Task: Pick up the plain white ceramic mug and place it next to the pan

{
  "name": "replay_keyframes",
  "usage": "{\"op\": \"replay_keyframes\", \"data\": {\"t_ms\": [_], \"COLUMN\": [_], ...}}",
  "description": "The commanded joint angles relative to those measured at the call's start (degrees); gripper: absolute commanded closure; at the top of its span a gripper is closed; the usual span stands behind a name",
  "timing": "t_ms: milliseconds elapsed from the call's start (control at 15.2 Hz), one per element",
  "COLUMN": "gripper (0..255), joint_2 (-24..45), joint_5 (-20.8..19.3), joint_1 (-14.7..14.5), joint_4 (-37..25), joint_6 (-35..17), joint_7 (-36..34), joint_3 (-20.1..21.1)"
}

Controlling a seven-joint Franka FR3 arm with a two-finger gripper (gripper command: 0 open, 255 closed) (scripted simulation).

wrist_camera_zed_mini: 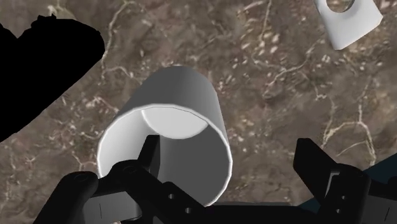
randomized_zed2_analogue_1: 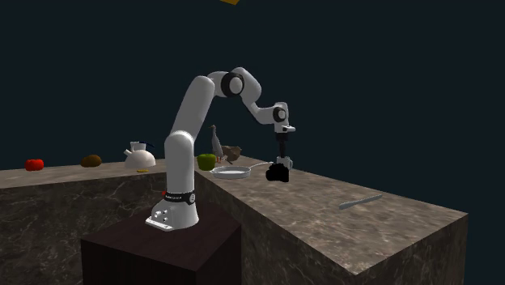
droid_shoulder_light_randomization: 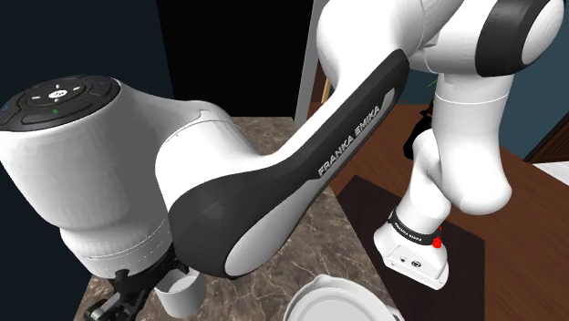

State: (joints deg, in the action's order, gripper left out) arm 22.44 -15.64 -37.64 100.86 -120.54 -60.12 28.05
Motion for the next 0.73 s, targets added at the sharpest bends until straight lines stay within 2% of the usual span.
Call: {"op": "replay_keyframes", "data": {"t_ms": [0, 132, 660], "gripper": [0, 0, 0], "joint_2": [-1.28, -2.55, -2.55], "joint_5": [0.88, 1.75, 1.75], "joint_1": [0.24, 0.34, 0.33], "joint_4": [-1.37, -3.16, -3.15], "joint_6": [2.47, 5.35, 5.34], "joint_7": [0.69, 1.25, 1.25], "joint_3": [0.4, 0.81, 0.8]}}
